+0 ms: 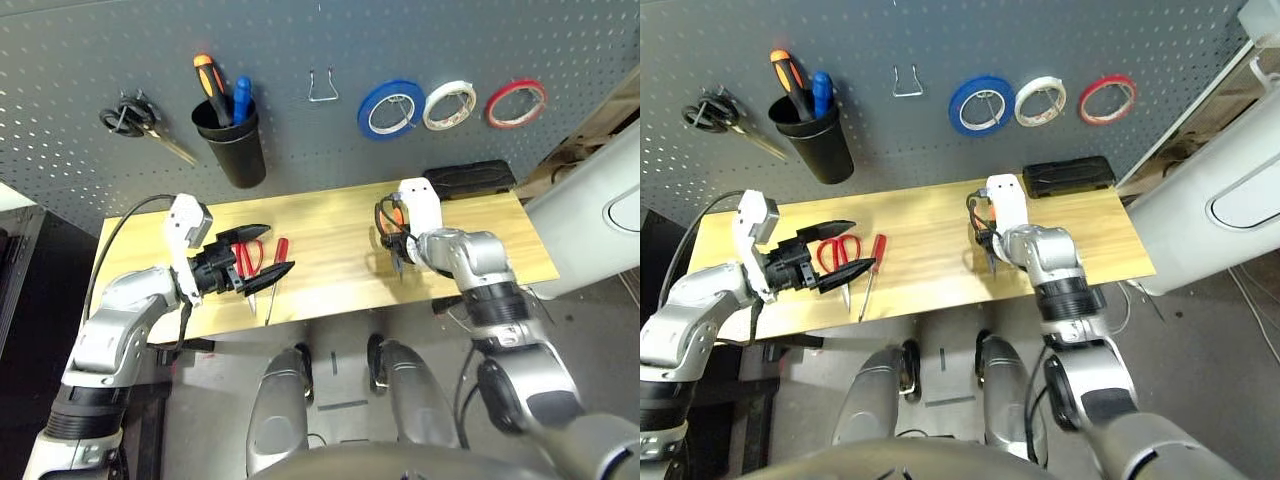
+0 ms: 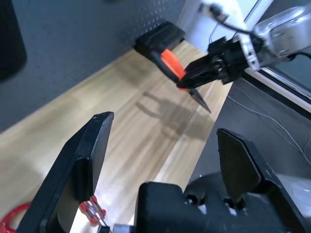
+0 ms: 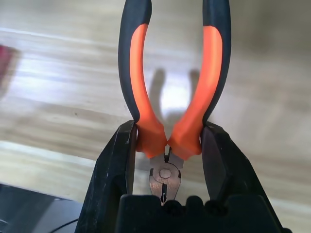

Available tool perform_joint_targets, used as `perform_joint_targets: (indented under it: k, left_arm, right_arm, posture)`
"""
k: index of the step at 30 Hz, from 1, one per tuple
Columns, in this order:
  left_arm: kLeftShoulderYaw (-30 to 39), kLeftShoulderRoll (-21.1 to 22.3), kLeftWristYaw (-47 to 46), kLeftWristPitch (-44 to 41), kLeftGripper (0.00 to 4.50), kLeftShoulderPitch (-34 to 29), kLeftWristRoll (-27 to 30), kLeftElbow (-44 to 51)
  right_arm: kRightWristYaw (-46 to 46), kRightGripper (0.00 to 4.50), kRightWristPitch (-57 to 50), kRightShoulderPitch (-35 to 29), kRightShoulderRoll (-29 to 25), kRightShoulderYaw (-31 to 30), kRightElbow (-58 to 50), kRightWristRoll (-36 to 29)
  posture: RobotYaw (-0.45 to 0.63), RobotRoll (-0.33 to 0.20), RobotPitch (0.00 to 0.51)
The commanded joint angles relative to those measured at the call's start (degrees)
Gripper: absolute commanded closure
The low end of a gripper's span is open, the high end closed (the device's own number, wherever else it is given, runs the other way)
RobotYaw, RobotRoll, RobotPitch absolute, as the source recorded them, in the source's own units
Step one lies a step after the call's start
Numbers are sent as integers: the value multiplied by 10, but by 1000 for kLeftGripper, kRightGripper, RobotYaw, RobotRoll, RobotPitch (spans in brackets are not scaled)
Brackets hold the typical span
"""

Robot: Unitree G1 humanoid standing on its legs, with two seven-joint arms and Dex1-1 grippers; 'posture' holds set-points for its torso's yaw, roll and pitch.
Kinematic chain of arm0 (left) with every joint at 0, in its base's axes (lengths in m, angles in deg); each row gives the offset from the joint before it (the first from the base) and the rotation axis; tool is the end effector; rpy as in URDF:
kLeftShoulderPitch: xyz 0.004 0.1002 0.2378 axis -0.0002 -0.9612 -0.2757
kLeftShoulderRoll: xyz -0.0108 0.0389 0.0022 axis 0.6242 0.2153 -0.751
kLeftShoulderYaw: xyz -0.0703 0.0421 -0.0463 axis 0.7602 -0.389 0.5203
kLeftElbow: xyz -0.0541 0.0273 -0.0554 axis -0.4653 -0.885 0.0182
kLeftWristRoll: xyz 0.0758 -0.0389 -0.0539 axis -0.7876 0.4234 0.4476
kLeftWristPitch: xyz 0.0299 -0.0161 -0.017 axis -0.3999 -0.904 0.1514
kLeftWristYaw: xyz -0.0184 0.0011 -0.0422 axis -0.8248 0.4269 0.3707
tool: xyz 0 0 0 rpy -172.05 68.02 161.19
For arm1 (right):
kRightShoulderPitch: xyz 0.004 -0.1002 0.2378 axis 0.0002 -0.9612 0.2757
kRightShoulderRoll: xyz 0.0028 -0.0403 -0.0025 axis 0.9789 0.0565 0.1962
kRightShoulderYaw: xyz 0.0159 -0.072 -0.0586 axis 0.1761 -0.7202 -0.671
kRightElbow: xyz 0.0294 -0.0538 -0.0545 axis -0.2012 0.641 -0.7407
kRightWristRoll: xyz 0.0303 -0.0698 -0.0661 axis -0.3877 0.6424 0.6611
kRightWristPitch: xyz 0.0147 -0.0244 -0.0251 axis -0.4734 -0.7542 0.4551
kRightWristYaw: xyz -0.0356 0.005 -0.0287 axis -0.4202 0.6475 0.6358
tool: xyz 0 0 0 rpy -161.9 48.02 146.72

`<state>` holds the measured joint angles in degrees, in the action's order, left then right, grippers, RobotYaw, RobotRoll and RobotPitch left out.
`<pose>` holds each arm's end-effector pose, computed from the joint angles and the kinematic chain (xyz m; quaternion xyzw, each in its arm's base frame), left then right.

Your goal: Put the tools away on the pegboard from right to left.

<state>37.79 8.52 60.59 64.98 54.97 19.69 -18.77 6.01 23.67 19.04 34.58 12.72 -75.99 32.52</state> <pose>0.2096 0.2554 0.1414 0.0762 0.0487 -0.4498 0.8886 0.2748 -0.1391 0.1263 -0.0365 0.3155 0.2024 0.9264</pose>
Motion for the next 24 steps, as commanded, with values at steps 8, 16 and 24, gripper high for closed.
perform_joint_targets:
  k: [8,16,24]
  left_arm:
    - [81,44,-3,-55,0,-24,63,40]
    - [133,75,-5,-92,0,8,106,30]
    - [145,85,-10,-101,0,42,112,10]
  right_arm:
    - [-125,2460,28,-26,-114,-45,-184,-42]
    - [-184,2460,120,27,-121,-8,-187,-72]
    - [-161,2460,202,91,-68,30,-135,-80]
  posture:
    - [-2,0,102]
    - [8,0,92]
    - [12,0,93]
